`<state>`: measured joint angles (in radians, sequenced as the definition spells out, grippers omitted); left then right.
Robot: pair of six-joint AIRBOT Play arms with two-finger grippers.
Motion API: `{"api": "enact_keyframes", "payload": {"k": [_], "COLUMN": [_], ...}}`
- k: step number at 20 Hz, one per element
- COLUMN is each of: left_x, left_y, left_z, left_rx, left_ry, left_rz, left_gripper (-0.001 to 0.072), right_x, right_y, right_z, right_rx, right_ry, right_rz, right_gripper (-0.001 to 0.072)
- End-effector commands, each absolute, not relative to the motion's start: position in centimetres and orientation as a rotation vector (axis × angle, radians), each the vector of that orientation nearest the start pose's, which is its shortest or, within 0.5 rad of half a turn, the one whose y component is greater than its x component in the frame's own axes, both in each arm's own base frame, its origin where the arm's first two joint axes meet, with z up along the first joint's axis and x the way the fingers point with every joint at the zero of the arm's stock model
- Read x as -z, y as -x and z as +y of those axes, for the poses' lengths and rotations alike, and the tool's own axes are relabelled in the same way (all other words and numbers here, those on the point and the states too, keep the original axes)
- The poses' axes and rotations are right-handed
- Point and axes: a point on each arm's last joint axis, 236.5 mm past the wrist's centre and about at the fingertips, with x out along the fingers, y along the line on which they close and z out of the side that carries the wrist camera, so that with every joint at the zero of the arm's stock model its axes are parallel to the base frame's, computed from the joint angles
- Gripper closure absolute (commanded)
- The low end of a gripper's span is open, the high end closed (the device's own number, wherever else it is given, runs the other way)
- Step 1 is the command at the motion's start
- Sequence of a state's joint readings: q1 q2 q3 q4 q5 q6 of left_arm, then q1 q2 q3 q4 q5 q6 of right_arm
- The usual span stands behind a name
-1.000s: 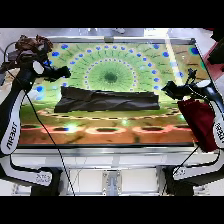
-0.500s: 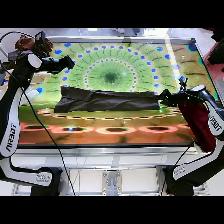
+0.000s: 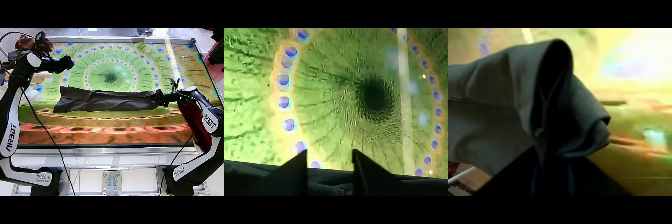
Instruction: Fold the shirts.
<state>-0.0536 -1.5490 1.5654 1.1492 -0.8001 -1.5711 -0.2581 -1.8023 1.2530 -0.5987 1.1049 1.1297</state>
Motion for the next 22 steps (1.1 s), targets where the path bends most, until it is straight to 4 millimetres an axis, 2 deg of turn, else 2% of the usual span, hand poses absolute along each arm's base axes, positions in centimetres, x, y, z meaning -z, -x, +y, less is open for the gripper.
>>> {"api": "enact_keyframes", "payload": {"k": [1, 3, 4, 8, 10, 12, 14, 16, 18, 20, 21, 22], "left_x": [-9.6, -7.6, -6.2, 0.9, 5.2, 8.5, 10.2, 10.2, 8.5, 4.7, 1.9, -1.2], "left_y": [-54.1, -52.9, -52.0, -48.4, -46.0, -44.4, -43.5, -43.4, -44.6, -47.0, -48.8, -50.9], "left_z": [-10.9, -13.2, -15.1, -25.9, -30.1, -33.0, -35.2, -36.5, -36.4, -35.0, -33.3, -30.5], "left_rx": [0.243, 0.286, 0.325, 0.490, 0.528, 0.538, 0.556, 0.573, 0.582, 0.579, 0.562, 0.517], "left_ry": [0.379, 0.359, 0.331, 0.165, 0.101, 0.101, 0.117, 0.155, 0.156, 0.118, 0.074, 0.002], "left_rz": [0.833, 0.918, 0.967, 1.100, 1.176, 1.234, 1.258, 1.261, 1.230, 1.168, 1.113, 1.040], "left_gripper": [0.0699, 0.0700, 0.0701, 0.0702, 0.0702, 0.0701, 0.0702, 0.0701, 0.0700, 0.0700, 0.0699, 0.0699], "right_x": [5.5, 2.7, 1.2, -5.2, -7.9, -9.5, -10.7, -11.8, -12.6, -13.2, -13.7, -14.4], "right_y": [-46.8, -47.3, -47.6, -47.5, -46.9, -45.9, -45.4, -45.2, -45.0, -45.0, -44.9, -45.0], "right_z": [7.6, 7.6, 7.2, 6.3, 6.6, 7.6, 9.1, 11.4, 13.5, 15.3, 16.4, 17.7], "right_rx": [-0.514, -0.540, -0.533, -0.512, -0.522, -0.538, -0.554, -0.594, -0.628, -0.632, -0.650, -0.669], "right_ry": [-0.874, -0.873, -0.839, -0.712, -0.656, -0.570, -0.503, -0.462, -0.408, -0.369, -0.348, -0.335], "right_rz": [1.217, 1.199, 1.179, 1.108, 1.097, 1.120, 1.125, 1.114, 1.107, 1.098, 1.085, 1.066], "right_gripper": [0.0677, 0.0678, 0.0678, 0.0679, 0.0679, 0.0679, 0.0679, 0.0680, 0.0680, 0.0680, 0.0680, 0.0680]}}
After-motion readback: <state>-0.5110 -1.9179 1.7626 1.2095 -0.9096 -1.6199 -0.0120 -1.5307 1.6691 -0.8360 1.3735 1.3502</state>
